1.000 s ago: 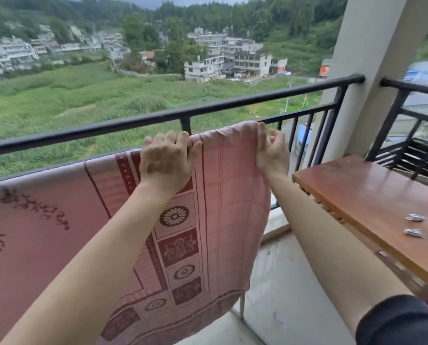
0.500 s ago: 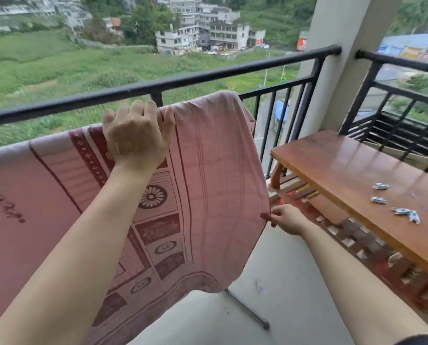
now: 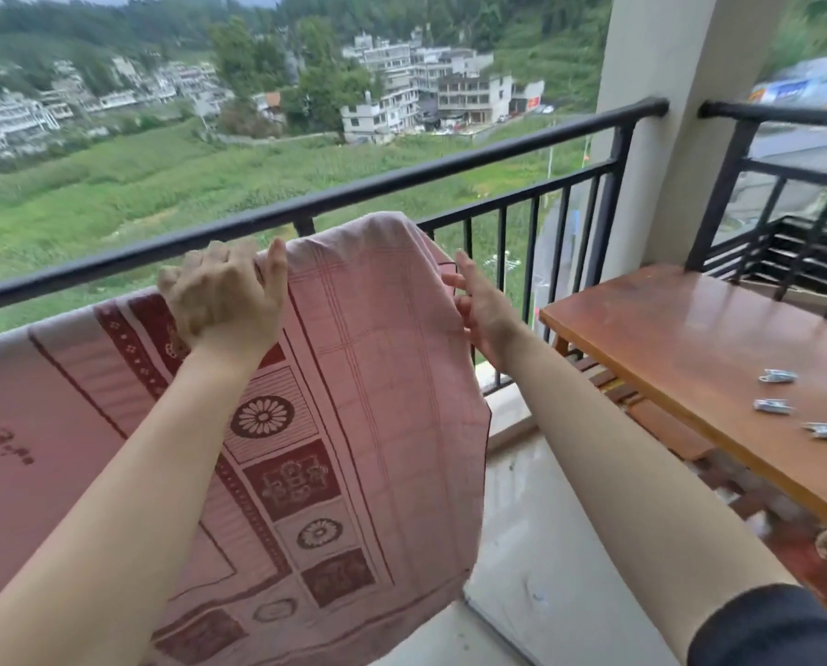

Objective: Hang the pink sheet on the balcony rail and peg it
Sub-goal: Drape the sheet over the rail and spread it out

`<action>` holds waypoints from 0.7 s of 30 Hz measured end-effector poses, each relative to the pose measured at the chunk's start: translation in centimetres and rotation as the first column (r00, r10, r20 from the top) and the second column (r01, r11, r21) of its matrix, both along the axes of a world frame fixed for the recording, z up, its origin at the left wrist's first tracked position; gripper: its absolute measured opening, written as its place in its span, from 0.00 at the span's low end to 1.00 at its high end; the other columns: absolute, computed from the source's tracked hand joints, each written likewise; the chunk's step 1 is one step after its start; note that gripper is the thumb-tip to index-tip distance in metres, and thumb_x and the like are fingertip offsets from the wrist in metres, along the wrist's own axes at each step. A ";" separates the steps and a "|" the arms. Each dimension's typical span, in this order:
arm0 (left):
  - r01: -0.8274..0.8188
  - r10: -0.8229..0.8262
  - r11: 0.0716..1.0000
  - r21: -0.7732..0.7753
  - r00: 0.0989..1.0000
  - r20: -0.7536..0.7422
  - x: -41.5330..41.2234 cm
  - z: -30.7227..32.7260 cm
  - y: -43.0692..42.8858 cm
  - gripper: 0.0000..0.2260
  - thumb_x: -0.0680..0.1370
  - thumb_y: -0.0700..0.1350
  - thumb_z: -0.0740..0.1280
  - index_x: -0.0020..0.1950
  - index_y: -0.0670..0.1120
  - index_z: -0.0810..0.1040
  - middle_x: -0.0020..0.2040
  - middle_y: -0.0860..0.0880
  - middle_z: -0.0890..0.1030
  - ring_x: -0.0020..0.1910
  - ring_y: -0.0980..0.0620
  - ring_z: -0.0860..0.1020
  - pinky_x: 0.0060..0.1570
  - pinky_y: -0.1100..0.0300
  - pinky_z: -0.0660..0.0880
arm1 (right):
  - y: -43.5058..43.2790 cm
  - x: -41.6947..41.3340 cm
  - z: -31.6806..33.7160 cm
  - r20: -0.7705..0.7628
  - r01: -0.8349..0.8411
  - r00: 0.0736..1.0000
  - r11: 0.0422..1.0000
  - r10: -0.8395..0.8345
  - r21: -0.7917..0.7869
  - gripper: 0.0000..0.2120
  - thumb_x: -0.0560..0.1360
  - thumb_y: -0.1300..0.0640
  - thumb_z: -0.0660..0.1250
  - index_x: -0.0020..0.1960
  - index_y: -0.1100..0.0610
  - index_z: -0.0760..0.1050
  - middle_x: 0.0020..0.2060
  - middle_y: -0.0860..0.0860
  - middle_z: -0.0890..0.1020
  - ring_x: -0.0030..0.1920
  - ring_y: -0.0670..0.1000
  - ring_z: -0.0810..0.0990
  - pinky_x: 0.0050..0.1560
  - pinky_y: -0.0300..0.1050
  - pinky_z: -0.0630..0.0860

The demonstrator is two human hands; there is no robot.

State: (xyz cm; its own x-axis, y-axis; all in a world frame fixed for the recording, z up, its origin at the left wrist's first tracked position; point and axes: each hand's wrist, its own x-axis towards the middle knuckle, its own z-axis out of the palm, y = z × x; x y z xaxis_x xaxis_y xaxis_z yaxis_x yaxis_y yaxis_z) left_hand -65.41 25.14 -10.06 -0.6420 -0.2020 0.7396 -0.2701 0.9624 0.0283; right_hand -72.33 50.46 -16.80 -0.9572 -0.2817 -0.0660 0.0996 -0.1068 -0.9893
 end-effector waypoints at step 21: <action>0.724 -0.769 0.637 0.263 0.573 0.284 -23.8 -14.9 37.4 0.28 0.81 0.61 0.48 0.77 0.48 0.60 0.79 0.41 0.55 0.77 0.42 0.55 0.73 0.42 0.55 | 32.6 -8.5 -13.6 -0.246 0.474 0.801 0.328 -0.546 0.817 0.18 0.79 0.53 0.64 0.67 0.54 0.71 0.62 0.55 0.73 0.62 0.55 0.75 0.66 0.48 0.68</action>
